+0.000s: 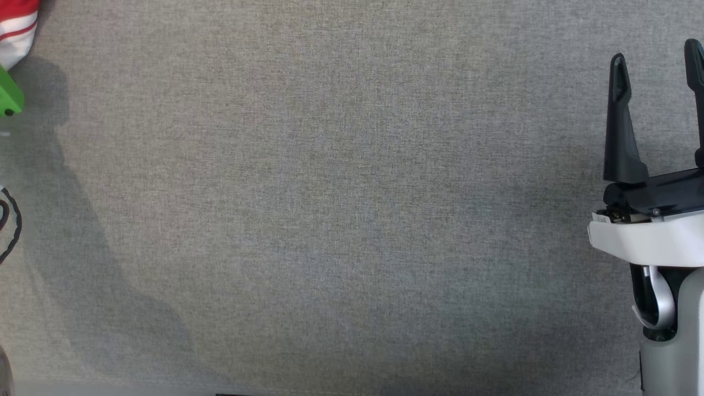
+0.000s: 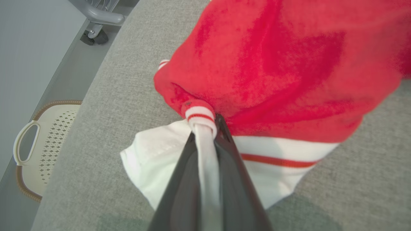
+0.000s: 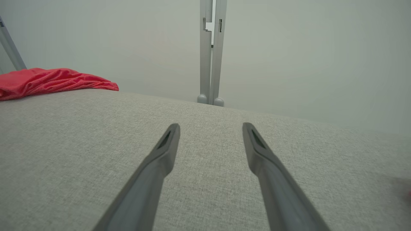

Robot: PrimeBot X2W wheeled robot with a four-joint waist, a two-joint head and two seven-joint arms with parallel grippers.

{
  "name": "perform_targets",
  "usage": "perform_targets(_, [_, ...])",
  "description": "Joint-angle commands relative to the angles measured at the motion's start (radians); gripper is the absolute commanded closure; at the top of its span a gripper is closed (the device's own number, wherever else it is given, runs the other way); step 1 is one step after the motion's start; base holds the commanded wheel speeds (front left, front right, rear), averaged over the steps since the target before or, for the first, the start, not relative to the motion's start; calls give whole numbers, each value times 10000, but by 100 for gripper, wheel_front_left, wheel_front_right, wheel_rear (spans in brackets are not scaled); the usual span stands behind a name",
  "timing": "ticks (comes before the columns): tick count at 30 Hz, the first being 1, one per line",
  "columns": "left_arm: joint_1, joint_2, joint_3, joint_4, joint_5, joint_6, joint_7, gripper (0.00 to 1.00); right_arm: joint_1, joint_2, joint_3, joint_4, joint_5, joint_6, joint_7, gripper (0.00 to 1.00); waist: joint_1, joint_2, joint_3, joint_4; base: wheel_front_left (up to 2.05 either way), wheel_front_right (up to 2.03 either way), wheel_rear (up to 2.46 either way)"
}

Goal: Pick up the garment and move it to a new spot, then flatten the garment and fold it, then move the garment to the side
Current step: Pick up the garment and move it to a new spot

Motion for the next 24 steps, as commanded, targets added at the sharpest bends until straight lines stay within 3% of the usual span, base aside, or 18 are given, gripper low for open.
perform_targets(1, [-64, 46, -46, 35, 22, -48, -170, 100, -140, 26, 29, 93, 27, -10, -96, 0, -1, 0, -232, 2, 0, 0, 0])
perform_targets(9, [-305, 391, -114, -129, 73, -72, -1079, 100, 21, 178, 96, 706, 153, -10, -432, 0, -1, 0, -1235, -127, 0, 0, 0])
perform_targets(15, [-409, 334, -569, -514, 14, -198, -1210, 100, 272, 310, 128, 1317, 311, -10, -795, 0, -1, 0, -2259, -297, 0, 0, 0])
perform_targets(19, [-452, 137, -986, -1040, -336, -229, -1176, 100, 412, 359, 123, 1749, 468, -10, -1053, 0, -1, 0, -3029, -523, 0, 0, 0])
perform_targets(24, [-322, 119, -2235, -2478, -886, -238, -1058, 100, 693, 394, -55, 2249, 780, -10, -1350, 0, -1, 0, -4020, -944, 0, 0, 0])
